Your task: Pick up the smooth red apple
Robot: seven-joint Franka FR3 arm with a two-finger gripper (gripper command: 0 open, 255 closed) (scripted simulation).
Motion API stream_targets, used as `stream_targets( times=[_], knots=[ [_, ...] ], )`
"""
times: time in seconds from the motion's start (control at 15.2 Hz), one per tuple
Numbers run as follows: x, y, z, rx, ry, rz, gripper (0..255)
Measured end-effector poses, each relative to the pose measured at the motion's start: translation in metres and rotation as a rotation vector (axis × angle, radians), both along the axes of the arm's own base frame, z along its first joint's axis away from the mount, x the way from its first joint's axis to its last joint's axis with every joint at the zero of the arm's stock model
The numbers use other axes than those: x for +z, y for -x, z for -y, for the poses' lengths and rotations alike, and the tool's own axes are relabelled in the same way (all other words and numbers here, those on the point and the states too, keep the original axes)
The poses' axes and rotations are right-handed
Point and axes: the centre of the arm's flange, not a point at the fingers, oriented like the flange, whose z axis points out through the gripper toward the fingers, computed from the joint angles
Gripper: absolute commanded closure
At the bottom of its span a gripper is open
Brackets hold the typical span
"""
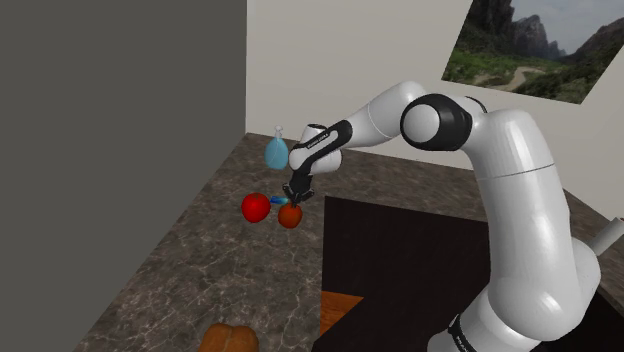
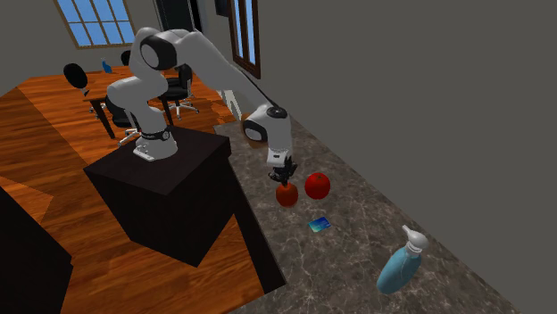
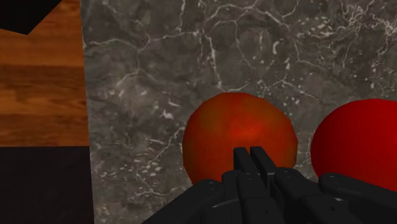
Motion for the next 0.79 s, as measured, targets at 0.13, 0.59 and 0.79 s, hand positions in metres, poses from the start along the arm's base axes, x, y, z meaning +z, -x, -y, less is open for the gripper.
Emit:
stream_targets(
  times=[0.13,0.59,0.79],
  knots=[
    [0.009,0.0,0.0,0.0,0.0,0.0,255],
    [0.045,0.0,-0.001,0.0,0.0,0.0,255],
    [0.062,-0.001,0.001,0.0,0.0,0.0,255]
  ],
)
